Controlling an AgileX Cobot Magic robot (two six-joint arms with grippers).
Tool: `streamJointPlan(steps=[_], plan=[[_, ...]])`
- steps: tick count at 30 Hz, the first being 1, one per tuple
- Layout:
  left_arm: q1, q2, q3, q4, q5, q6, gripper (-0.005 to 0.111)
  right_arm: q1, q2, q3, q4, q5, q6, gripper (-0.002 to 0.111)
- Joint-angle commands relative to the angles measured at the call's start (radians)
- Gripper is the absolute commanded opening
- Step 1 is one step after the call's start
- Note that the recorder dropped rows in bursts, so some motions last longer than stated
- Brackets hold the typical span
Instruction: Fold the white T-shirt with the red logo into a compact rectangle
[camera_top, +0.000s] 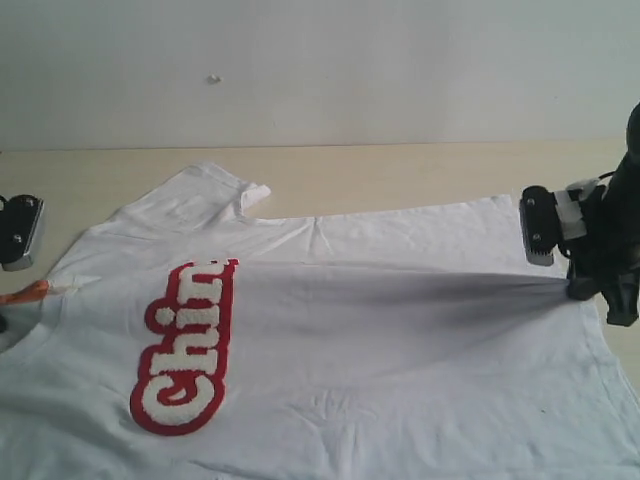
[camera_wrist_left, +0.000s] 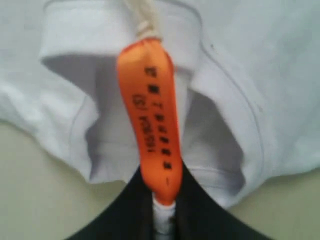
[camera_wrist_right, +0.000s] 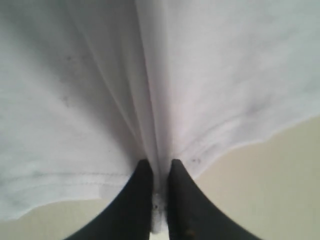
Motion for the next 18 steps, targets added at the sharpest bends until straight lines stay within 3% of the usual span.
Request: streamJointPlan(steps=[1, 9, 18], plan=[[0.002, -0.097, 0.002, 0.131, -0.012, -0.129, 0.000, -0.010, -0.121, 0.003, 0.039, -0.020, 0.006, 0.000], [0.002, -0.346, 0.002, 0.391, -0.020, -0.480, 0.000, -0.010, -0.424, 0.003, 0.066, -0.013, 0.041, 0.000], [0.002, -0.625, 0.002, 0.402, -0.006, -0.489, 0.000, -0.010, -0.655, 0.003, 0.136, 0.033, 0.084, 0.000]])
